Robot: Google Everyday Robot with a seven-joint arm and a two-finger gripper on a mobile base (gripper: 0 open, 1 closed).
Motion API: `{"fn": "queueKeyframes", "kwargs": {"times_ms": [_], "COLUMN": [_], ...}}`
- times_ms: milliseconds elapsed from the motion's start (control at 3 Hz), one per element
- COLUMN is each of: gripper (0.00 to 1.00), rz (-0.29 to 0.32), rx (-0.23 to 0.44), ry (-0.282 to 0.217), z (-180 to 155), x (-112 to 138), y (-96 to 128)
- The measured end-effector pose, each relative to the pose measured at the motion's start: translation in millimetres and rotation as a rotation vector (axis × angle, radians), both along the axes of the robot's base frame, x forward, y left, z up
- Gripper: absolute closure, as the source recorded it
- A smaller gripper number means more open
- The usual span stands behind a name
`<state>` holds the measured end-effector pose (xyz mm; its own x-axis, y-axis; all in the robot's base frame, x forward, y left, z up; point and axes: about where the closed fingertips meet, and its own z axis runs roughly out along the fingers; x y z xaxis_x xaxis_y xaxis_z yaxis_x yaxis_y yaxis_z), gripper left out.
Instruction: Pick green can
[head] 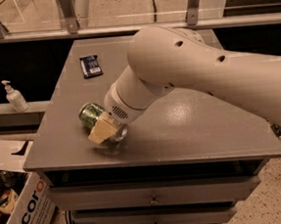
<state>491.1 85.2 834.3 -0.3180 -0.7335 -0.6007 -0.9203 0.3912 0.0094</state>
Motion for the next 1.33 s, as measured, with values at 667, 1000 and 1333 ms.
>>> {"fn": "queueKeyframes", "kwargs": {"times_ms": [667,1000,1333], "gripper": [0.88,1.00,1.00], "rz": [-0.063,-0.078,-0.078], "rx": [-0.007,-0.023,-0.020], "ry": [-0.025,-0.052,-0.082], "z": [14,25,44], "x": [6,7,7], "y": [-14,-26,-36]}}
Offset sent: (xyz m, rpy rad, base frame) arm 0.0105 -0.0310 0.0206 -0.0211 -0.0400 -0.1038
